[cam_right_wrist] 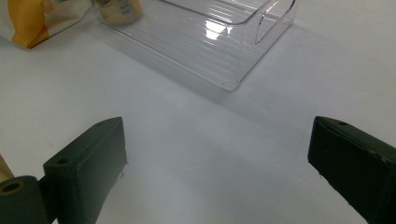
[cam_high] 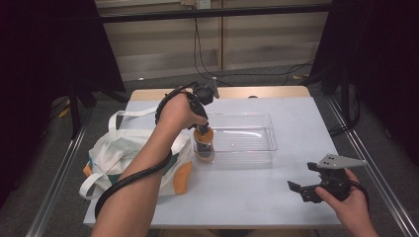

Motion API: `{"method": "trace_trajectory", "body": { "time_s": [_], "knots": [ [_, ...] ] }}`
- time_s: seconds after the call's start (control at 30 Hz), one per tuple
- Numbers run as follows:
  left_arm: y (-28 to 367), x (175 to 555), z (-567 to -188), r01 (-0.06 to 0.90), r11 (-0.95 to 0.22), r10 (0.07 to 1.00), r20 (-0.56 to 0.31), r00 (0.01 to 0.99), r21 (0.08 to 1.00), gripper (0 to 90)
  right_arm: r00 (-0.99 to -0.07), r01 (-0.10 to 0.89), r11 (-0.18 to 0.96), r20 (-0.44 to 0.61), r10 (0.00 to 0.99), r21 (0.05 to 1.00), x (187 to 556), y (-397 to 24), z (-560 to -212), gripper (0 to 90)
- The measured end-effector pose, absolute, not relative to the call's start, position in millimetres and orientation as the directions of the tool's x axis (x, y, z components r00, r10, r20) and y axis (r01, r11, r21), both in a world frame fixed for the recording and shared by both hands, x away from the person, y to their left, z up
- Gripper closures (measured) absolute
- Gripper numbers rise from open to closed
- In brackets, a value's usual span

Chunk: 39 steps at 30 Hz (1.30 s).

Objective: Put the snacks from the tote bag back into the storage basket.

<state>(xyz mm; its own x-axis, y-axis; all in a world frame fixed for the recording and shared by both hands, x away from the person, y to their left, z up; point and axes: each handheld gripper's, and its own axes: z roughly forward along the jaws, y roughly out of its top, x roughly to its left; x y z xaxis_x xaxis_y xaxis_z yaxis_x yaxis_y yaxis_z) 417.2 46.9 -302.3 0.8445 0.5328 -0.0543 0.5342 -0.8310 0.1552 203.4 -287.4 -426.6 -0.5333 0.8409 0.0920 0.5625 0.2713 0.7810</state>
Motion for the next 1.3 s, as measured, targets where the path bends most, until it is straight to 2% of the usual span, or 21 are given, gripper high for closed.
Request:
{"method": "trace_trajectory", "body": {
  "time_s": [0.37,0.63,1.3],
  "knots": [
    [49.1,418.2,-303.0,0.518,-0.839,0.516,-0.058,0.855,0.168,58.0,-0.535,0.561,0.275,0.089,0.84,0.781,203.8,-286.3,-426.4,4.2],
    [50.5,418.7,-303.9,0.521,-0.836,0.52,-0.052,0.852,0.173,54.2,-0.538,0.56,0.278,0.087,0.838,0.781,203.5,-286.4,-426.6,4.2],
    [55.5,420.7,-306.9,0.537,-0.82,0.544,-0.018,0.839,0.198,27.9,-0.546,0.561,0.278,0.096,0.832,0.78,210.4,-283.9,-427.9,4.2]
  ]
}}
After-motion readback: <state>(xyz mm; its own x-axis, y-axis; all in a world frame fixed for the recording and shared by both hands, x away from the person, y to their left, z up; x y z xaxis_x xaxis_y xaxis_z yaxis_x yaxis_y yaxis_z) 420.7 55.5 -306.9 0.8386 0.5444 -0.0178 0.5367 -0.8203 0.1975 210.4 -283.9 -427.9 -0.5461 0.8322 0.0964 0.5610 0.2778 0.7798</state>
